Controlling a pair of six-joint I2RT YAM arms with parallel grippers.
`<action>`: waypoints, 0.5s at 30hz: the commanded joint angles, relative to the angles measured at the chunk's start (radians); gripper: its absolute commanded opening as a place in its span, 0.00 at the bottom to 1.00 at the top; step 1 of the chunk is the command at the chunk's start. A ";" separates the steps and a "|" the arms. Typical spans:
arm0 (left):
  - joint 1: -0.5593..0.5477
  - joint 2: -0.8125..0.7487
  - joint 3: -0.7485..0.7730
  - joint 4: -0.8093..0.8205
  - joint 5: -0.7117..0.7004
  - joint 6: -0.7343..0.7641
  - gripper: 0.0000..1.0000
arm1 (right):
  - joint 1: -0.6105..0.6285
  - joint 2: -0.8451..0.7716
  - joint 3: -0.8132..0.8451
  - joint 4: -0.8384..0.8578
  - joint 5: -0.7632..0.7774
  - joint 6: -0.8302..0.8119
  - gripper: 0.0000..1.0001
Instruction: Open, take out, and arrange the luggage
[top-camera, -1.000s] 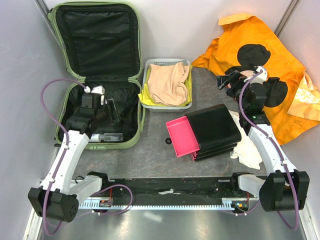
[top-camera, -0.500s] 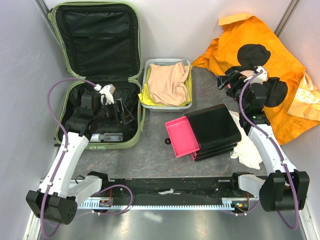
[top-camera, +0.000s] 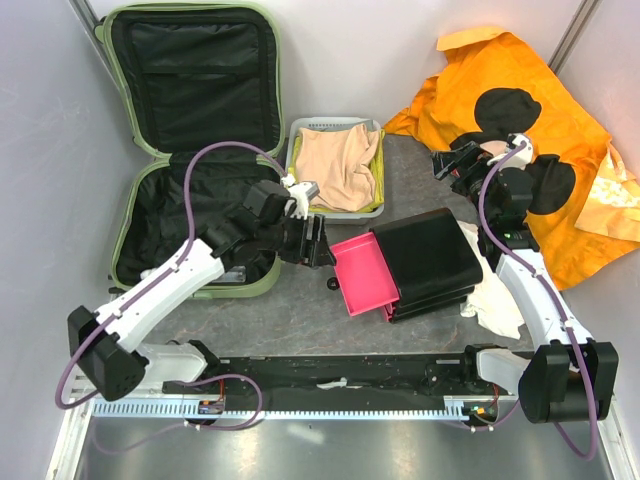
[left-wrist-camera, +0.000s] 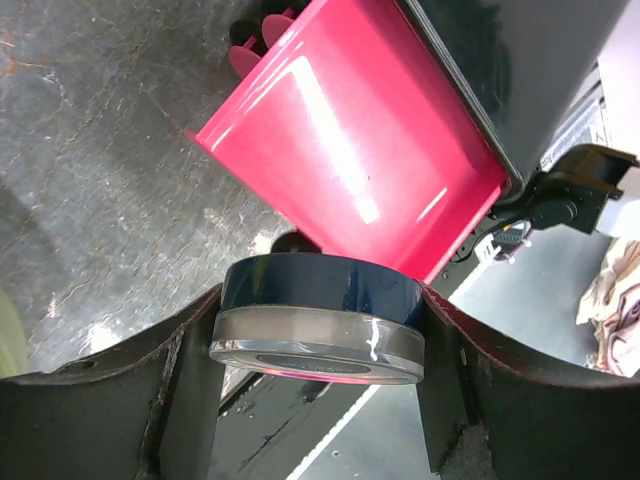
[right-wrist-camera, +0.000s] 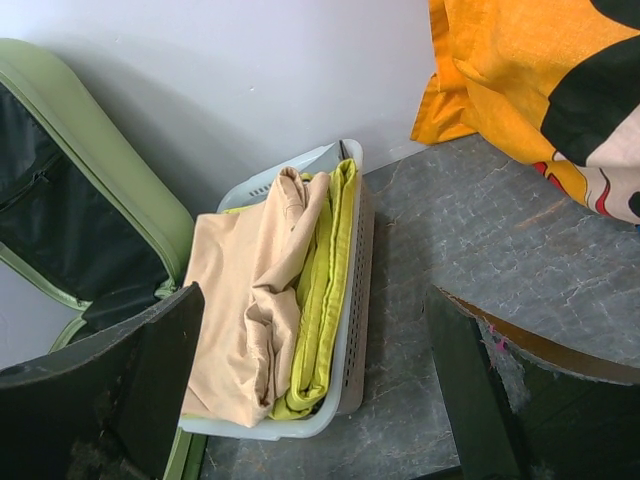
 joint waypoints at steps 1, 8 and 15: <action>-0.037 0.064 0.096 0.065 -0.010 -0.048 0.12 | -0.001 -0.017 0.002 0.042 -0.008 0.004 0.98; -0.106 0.227 0.200 0.085 0.003 -0.034 0.17 | -0.001 -0.012 0.000 0.042 -0.005 0.004 0.98; -0.120 0.337 0.248 0.079 0.023 -0.026 0.20 | -0.001 -0.018 0.000 0.030 0.006 -0.008 0.98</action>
